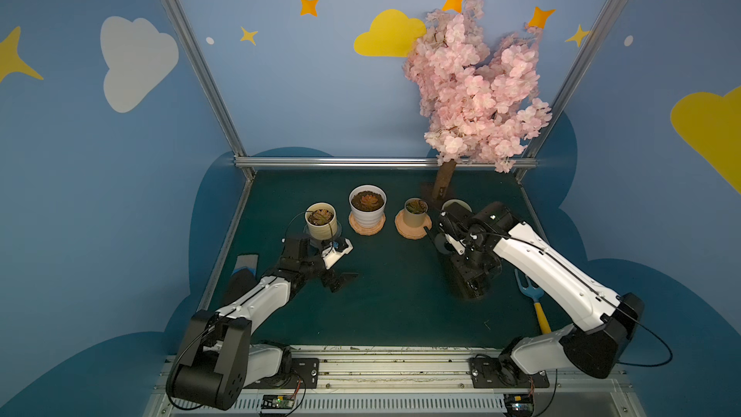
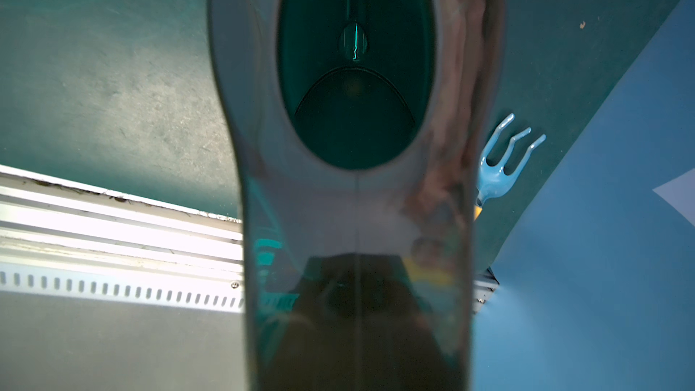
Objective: Water the succulent around the soil edge
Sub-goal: Water the soil of the potted plant with water.
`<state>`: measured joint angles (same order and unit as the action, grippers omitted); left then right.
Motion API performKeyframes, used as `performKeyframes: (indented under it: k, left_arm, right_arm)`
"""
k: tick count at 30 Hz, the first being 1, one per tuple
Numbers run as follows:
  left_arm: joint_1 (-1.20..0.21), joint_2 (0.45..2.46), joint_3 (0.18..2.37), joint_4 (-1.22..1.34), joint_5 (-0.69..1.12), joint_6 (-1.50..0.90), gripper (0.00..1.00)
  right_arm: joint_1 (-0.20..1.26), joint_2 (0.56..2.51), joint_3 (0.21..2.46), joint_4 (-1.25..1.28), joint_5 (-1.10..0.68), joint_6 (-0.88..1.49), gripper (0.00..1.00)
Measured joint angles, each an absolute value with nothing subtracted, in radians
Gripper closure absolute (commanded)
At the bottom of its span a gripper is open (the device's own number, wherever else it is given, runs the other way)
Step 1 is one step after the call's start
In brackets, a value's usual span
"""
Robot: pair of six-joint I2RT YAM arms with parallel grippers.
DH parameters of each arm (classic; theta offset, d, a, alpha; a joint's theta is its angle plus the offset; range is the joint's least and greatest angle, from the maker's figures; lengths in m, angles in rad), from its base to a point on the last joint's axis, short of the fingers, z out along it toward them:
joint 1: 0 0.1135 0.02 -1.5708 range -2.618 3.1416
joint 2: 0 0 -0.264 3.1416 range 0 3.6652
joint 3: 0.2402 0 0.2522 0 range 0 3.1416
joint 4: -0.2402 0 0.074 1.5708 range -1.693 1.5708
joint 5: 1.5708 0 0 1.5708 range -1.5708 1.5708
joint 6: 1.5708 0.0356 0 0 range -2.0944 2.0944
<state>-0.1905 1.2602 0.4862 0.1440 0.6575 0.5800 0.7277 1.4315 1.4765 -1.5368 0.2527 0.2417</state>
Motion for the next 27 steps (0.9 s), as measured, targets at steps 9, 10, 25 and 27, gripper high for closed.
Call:
performKeyframes:
  k: [9,10,25,27]
  left_arm:
    - [-0.191,1.260,0.486,0.144,0.657,0.580,0.00]
    - [-0.191,1.260,0.486,0.144,0.657,0.580,0.00]
    - [-0.191,1.259,0.486,0.144,0.657,0.580,0.00]
    - [-0.191,1.258,0.486,0.144,0.657,0.580,0.00]
  right_arm:
    - [0.727,1.404,1.428,-1.473,0.253,0.249,1.00]
    - [0.727,1.400,1.421,-1.464,0.253,0.250,1.00]
    - [0.726,1.234,1.247,-1.273,0.244,0.247,1.00]
    - [0.726,1.184,1.229,-1.253,0.247,0.247,1.00]
